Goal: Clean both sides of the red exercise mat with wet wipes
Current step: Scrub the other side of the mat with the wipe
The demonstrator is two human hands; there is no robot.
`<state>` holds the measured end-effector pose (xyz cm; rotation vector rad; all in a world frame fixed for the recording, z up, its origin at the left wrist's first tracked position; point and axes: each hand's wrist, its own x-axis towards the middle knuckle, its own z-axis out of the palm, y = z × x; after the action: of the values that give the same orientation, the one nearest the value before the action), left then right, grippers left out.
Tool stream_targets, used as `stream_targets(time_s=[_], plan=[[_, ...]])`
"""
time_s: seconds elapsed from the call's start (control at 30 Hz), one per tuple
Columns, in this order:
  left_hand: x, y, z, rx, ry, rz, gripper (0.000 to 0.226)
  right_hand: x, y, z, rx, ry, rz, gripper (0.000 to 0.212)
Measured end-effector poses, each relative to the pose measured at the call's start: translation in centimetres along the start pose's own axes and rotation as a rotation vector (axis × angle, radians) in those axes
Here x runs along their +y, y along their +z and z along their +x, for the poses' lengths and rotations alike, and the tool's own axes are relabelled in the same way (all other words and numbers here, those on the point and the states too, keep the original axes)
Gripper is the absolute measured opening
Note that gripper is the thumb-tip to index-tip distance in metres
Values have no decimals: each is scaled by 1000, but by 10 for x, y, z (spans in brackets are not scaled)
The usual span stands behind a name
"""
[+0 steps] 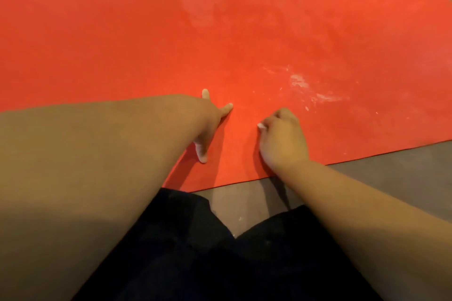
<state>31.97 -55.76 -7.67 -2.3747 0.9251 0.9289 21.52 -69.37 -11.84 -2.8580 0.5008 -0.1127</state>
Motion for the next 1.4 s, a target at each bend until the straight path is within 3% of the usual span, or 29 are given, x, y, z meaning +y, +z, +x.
stream_targets(time_s=[0.1, 0.17, 0.27, 0.37, 0.43, 0.57, 0.67, 0.73, 0.83, 0.9, 0.97, 1.1, 1.2, 1.27, 1.4], plan=[[-17, 0, -4, 14, 54, 112, 135, -52, 8, -48, -184, -323, 138, 21], [-25, 5, -5, 17, 73, 144, 135, -53, -2, -53, -307, -423, 140, 23], [-30, 11, -6, 49, 55, 107, 135, -6, -15, -30, -367, -147, 28, 22], [-42, 13, -5, 64, -11, 29, 139, 40, -30, -21, -215, 209, -93, 17], [-48, 13, -2, 39, -32, -29, 138, 29, -27, -31, -181, 245, -125, 20], [-50, 6, 3, 25, -15, -32, 134, -51, -4, -65, -247, -133, 119, 22], [-51, 6, 6, 31, -16, -13, 132, -51, 1, -60, -307, -341, 185, 20], [-52, 6, 9, 27, -13, -12, 131, -15, -3, -34, -231, -226, 156, 20], [-52, 5, 12, 9, -20, -23, 131, 41, -14, 3, 5, 196, 56, 23], [-50, 2, 13, -2, -27, -26, 132, 34, -8, 9, 82, 304, 52, 22], [-49, 0, 15, -2, -28, -25, 133, -1, 5, -1, 72, 201, 158, 19], [-52, -2, 17, 12, -19, -11, 133, -75, 26, -24, -100, -381, 243, 17], [-51, -2, 18, 25, -18, -8, 132, -58, 20, -1, -158, -482, 189, 20], [-52, -1, 20, 19, -23, -18, 132, -20, 13, 24, -106, -363, 94, 23], [-54, 0, 26, 3, -37, -36, 137, 43, -6, 59, 114, 183, -25, 22]])
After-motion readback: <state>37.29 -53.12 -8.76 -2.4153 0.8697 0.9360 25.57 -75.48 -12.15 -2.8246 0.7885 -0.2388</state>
